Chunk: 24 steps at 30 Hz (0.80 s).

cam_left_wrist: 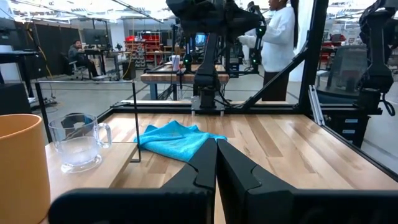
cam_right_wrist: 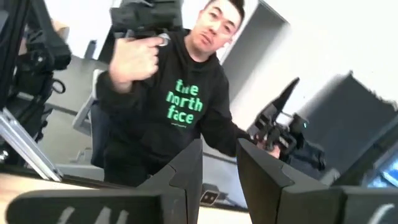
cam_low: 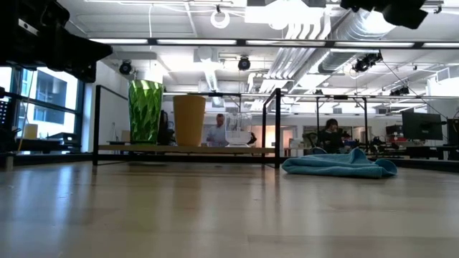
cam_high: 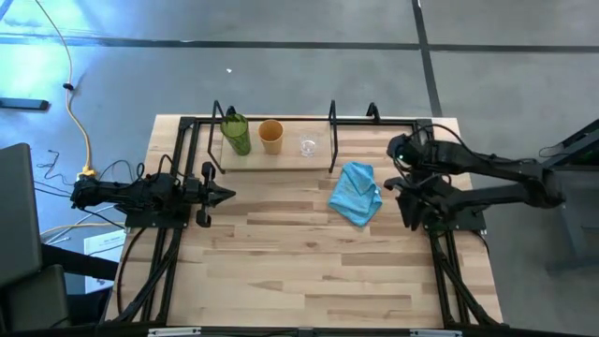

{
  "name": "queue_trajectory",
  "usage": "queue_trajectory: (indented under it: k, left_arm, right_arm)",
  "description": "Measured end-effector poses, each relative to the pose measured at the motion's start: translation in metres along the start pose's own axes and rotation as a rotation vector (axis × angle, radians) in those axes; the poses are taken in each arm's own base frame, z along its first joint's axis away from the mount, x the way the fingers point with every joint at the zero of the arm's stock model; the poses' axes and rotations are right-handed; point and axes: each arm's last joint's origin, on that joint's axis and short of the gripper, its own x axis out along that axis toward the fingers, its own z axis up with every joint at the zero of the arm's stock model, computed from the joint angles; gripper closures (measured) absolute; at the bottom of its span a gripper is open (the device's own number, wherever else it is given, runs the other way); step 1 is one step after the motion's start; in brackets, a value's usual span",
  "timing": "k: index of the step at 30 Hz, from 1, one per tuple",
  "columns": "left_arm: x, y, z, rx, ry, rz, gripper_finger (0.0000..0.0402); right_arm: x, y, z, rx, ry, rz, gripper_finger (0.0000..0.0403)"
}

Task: Stack small to large cups/mugs on shelf
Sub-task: Return to Home Position

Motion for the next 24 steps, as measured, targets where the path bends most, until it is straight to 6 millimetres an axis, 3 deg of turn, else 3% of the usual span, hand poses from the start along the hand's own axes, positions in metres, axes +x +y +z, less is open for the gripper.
queue_trajectory:
  k: [13, 24]
  left_arm:
    - [0.000, 0.000, 0.000, 0.002, 0.000, 0.001, 0.0401]
    - [0.000, 0.000, 0.000, 0.002, 0.000, 0.007, 0.0401]
  right_arm:
    - [0.031, -0.035, -0.028, -0.329, -0.103, 0.113, 0.0311]
    - [0.057, -0.048, -0.018, -0.627, -0.212, 0.172, 0.0311]
